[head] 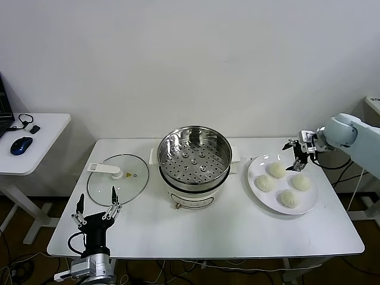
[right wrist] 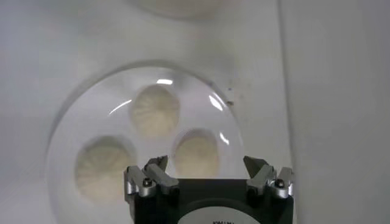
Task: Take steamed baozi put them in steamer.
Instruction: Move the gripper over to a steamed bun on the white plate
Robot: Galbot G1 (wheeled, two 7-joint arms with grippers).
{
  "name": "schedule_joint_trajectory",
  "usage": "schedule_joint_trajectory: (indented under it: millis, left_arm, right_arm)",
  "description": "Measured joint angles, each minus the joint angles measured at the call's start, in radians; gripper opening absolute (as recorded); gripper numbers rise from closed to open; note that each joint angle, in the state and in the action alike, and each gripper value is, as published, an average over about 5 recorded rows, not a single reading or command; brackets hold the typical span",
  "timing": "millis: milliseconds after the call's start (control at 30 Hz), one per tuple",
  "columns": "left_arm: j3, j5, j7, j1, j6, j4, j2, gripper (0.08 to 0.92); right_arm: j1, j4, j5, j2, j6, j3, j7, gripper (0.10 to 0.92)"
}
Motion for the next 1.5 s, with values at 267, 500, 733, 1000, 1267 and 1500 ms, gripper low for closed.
schedule_joint_trajectory:
  millis: [267, 500, 733, 1000, 1267, 1500]
  left_arm:
    - [-0.01, -0.003, 0.007, 0.0, -0.005, 0.003, 0.0, 0.823]
    - [-0.028, -0.008, 0.014, 0.001, -0.006, 0.005, 0.0, 0.823]
    - [-0.044, -0.016, 0.017, 0.0, -0.01, 0.013, 0.0, 0.823]
    - [-0.051, -0.017, 0.022, -0.002, -0.014, 0.02, 0.0, 0.823]
    - [-0.052, -0.017, 0.023, -0.01, -0.017, 0.031, 0.0, 0.823]
    - [-0.053, -0.018, 0.023, -0.015, -0.024, 0.039, 0.0, 0.823]
  right_arm:
    - [-0.011, -0.19, -0.02, 0.121, 0.083, -0.001, -0.077, 0.823]
    - [-0.057, -0.313, -0.052, 0.198, 0.131, 0.043, -0.109, 0.823]
    - [-0.105, -0.408, -0.089, 0.257, 0.166, 0.096, -0.122, 0.823]
    - [-0.156, -0.492, -0.146, 0.305, 0.197, 0.157, -0.121, 0.823]
    - [-0.189, -0.572, -0.205, 0.344, 0.228, 0.218, -0.108, 0.823]
    - [-0.209, -0.637, -0.237, 0.375, 0.247, 0.265, -0.093, 0.823]
